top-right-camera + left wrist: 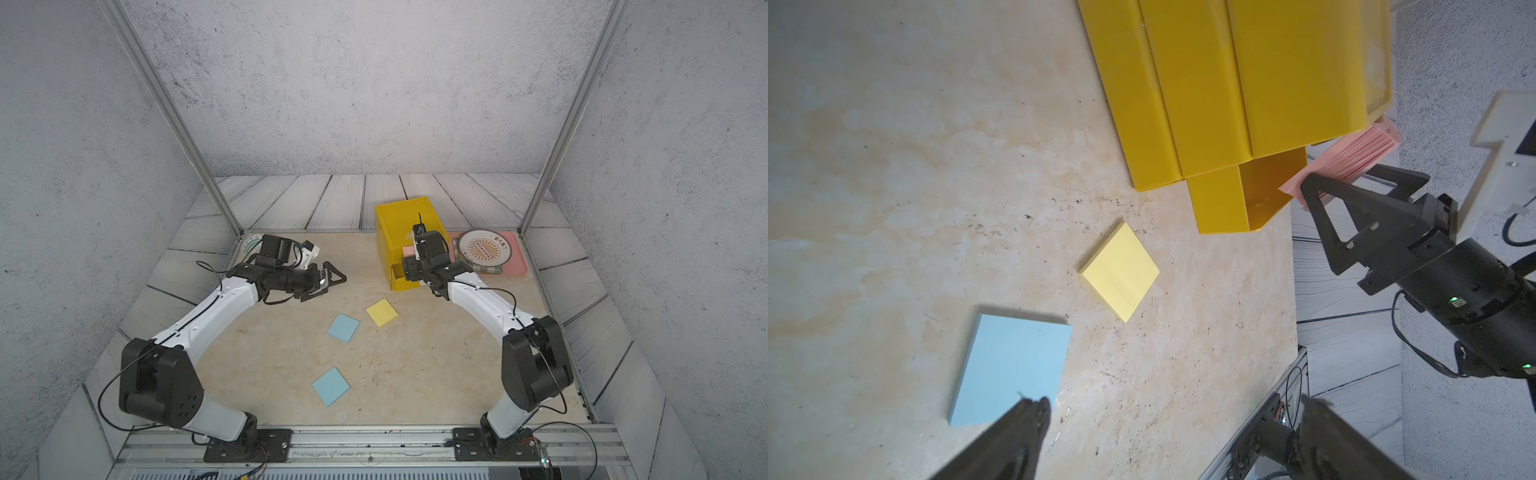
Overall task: Please put the sticky notes in the drawer by color
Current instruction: Place the sticky notes in the drawer, then pick up the sticky notes from the center of the board.
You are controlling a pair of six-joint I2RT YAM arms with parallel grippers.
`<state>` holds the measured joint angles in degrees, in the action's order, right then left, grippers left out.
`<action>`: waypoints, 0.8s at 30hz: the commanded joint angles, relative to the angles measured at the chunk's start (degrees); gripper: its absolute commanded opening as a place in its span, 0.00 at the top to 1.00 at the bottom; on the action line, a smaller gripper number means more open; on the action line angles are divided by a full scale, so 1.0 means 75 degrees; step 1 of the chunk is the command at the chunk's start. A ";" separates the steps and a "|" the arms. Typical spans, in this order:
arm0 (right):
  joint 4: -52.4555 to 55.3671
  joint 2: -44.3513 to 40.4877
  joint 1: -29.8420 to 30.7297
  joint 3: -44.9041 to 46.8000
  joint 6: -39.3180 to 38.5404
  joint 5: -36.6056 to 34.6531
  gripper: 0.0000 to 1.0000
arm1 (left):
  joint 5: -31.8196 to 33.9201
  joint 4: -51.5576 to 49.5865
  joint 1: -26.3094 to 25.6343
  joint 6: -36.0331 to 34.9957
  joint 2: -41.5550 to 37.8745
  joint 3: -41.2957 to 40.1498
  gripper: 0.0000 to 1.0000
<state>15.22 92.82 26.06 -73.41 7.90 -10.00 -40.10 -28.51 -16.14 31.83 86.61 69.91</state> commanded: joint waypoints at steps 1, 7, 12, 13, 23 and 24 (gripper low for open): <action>-0.0178 0.0051 -0.0042 0.0061 0.0083 -0.0142 0.15 | 0.0016 -0.0127 0.0043 -0.0146 -0.0182 0.0121 0.00; -0.0100 -0.0183 -0.0078 0.0228 -0.0027 -0.0102 0.11 | -0.0009 -0.0120 0.0043 -0.0132 -0.0145 0.0142 0.00; 0.0774 -0.0563 -0.0089 0.0003 0.0040 0.0401 0.12 | 0.0014 -0.0078 0.0043 -0.0114 -0.0128 0.0145 0.00; 0.0971 -0.0694 -0.0083 0.0050 0.0117 0.0563 0.12 | 0.0008 -0.0073 0.0043 -0.0120 -0.0105 0.0142 0.00; 0.0413 -0.2587 0.0415 0.2902 0.1321 0.2363 0.14 | -0.0033 0.0323 -0.0067 0.0095 0.0094 -0.0044 0.01; 0.0147 -0.2534 0.0569 0.3089 0.1371 0.2379 0.11 | -0.0022 0.0361 -0.0113 0.0115 0.0117 -0.0051 0.00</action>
<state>19.16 73.91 28.29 -53.87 14.41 3.42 -40.14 -27.31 -16.34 32.23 86.67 69.91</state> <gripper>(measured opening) 0.879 0.995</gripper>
